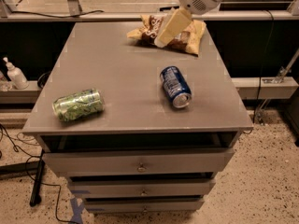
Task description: Knock green can over
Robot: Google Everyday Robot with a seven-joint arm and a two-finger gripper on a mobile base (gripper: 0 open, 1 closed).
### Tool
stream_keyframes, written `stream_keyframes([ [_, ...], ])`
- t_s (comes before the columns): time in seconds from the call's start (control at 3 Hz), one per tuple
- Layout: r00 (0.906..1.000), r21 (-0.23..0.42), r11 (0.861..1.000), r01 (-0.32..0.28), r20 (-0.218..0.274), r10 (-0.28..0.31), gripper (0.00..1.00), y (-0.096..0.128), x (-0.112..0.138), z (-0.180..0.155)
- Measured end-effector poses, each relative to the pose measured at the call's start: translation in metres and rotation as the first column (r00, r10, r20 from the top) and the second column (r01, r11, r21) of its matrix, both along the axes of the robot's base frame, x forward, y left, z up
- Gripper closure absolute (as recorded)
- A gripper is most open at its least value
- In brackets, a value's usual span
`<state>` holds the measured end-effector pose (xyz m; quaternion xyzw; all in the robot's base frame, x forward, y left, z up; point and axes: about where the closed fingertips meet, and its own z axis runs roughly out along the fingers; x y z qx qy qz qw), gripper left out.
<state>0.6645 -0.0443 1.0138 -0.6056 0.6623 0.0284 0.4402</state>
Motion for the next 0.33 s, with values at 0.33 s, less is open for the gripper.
stream_keyframes([
  [0.33, 0.9987, 0.025, 0.999, 0.035, 0.037, -0.036, 0.00, -0.0389, -0.0129, 0.0323],
])
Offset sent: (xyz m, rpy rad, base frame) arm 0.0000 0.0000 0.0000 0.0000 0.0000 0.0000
